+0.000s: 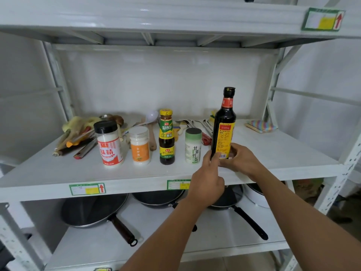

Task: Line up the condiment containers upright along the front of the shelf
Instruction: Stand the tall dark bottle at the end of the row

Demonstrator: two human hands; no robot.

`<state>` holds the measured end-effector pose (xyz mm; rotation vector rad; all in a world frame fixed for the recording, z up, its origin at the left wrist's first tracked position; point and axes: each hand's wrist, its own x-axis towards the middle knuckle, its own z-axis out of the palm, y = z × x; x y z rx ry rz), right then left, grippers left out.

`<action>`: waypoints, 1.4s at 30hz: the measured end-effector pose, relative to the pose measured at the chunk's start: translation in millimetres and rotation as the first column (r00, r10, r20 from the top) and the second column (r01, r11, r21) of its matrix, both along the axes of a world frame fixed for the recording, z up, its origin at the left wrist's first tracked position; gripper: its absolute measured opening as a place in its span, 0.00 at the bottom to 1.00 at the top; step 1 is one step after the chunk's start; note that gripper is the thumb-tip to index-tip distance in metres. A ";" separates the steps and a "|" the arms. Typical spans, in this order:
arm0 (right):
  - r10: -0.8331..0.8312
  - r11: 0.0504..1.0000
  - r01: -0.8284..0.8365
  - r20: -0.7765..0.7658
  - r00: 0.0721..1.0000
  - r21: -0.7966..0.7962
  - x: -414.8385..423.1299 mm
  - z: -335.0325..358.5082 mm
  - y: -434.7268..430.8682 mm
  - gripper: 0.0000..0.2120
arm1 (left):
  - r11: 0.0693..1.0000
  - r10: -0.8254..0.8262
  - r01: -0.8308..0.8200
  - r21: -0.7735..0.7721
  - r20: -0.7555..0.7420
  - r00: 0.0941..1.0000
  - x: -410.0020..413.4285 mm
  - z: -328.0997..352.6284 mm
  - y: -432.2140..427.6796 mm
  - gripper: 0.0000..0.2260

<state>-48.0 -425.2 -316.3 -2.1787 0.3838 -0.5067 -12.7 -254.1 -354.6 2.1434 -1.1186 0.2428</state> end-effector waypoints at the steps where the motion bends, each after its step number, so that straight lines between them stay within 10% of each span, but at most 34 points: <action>1: 0.001 1.000 -0.001 0.000 1.000 0.002 0.5 -0.2 -0.2 0.24 | 1.000 0.002 -0.002 0.000 -0.009 1.000 -0.4 1.6 0.1 0.35; 42: 0.025 1.000 -0.025 -0.135 0.991 0.001 2.5 6.9 -4.8 0.39 | 0.996 0.049 -0.043 0.073 -0.074 0.996 1.5 25.3 -9.7 0.08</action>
